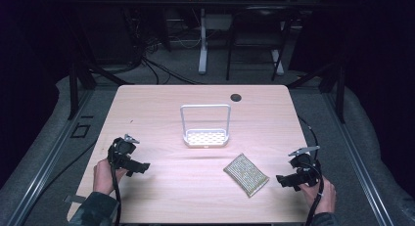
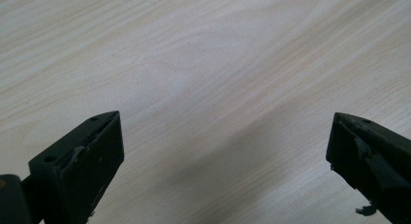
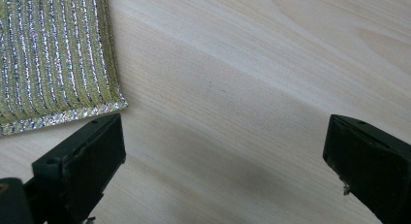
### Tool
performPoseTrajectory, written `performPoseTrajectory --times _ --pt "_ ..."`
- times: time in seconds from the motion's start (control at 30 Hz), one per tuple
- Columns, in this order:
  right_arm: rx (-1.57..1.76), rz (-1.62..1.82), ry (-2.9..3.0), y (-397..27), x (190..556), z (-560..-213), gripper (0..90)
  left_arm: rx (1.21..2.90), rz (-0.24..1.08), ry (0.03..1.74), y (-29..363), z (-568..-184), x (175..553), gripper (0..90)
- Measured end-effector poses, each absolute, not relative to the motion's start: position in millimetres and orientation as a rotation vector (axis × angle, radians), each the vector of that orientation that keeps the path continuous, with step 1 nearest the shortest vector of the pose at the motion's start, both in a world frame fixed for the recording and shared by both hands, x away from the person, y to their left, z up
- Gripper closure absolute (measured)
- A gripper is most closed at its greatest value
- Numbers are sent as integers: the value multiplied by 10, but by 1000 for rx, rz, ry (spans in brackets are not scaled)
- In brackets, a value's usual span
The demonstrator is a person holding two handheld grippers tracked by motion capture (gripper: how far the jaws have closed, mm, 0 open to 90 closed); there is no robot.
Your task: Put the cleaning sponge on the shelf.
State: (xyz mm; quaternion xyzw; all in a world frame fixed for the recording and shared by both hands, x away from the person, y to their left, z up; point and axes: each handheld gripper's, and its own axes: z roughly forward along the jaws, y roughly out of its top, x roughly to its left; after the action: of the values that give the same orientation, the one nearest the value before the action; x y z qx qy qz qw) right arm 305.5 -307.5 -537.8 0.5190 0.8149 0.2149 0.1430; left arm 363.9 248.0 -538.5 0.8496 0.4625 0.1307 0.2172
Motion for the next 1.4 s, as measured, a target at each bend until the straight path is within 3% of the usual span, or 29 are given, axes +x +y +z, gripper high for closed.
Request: performPoseTrajectory --times 1.4 --pt "1241 718 2518 -2574 2997 -5198 0 2349 338 1183 2479 -5358 3631 0"
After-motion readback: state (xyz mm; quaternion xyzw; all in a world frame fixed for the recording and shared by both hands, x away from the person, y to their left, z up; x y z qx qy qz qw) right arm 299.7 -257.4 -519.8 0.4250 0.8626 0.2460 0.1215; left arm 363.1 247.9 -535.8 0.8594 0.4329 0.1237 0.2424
